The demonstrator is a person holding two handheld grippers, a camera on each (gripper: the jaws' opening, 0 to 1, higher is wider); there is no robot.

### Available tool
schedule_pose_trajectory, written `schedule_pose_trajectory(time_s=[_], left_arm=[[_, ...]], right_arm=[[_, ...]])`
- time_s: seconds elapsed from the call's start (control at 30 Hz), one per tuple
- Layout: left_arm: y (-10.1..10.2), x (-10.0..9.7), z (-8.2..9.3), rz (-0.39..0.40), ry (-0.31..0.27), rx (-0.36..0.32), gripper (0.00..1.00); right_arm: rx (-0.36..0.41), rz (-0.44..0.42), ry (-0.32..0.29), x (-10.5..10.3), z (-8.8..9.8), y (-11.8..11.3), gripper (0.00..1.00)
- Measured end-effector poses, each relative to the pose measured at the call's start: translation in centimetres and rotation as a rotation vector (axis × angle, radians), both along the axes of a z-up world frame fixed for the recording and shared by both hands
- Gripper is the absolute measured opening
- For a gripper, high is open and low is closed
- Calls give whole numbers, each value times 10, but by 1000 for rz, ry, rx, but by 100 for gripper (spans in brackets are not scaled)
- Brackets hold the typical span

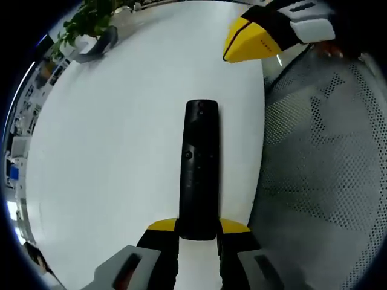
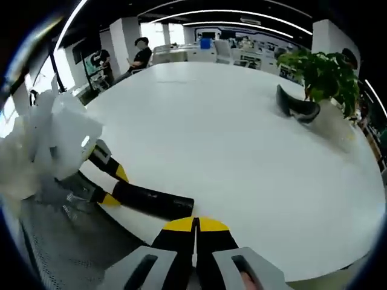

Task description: Press the specified remote control buttons in sequence, fully releasing each button before pressing the next.

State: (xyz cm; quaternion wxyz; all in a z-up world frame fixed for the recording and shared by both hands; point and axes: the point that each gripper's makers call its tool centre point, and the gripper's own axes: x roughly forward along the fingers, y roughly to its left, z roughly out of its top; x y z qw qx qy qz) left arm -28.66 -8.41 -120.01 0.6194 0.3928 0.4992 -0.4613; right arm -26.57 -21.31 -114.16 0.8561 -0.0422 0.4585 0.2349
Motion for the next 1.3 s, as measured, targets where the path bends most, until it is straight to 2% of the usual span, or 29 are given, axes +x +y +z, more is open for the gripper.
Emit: schedule_pose_trajectory(time_s=[0.07,0.13,0.17,0.2,0.3,0.33,0.37,0.53,0.6,0.67,0.7,0.87,1.13,1.23,1.3], left_arm=[[0,-2,0,6,0,-9,23],[-1,-5,0,12,1,-14,23],[-1,-6,0,11,2,-14,23],[-2,-9,0,9,1,-15,23],[-3,-13,0,3,-1,-16,23],[-3,-14,0,4,0,-16,23],[-3,-14,0,6,0,-17,23],[-4,-19,0,1,0,-17,23],[-5,-20,0,4,-2,-19,23],[-5,-21,0,12,-1,-22,23],[-5,-22,0,10,-2,-23,23],[-5,-22,1,15,-3,-43,23],[-5,-22,1,18,-8,-76,23],[-4,-22,1,37,-15,-103,23],[-4,-22,2,44,-33,-146,24]], right_arm=[[34,41,78,-1,-7,8,0],[40,33,126,1,-14,12,0],[38,42,128,3,-17,15,0],[30,57,164,1,-22,18,0],[36,43,184,6,-29,23,0],[42,45,246,-2,-34,25,0],[39,39,260,-2,-37,25,0],[53,25,248,-3,-41,22,0],[76,16,261,-2,-40,24,0],[67,5,290,-6,-45,21,0],[80,1,280,-5,-43,21,0],[95,-35,313,-10,-44,19,0],[96,-22,318,-11,-45,19,0],[99,-33,325,-11,-45,19,0],[98,-24,321,-10,-45,19,0]])
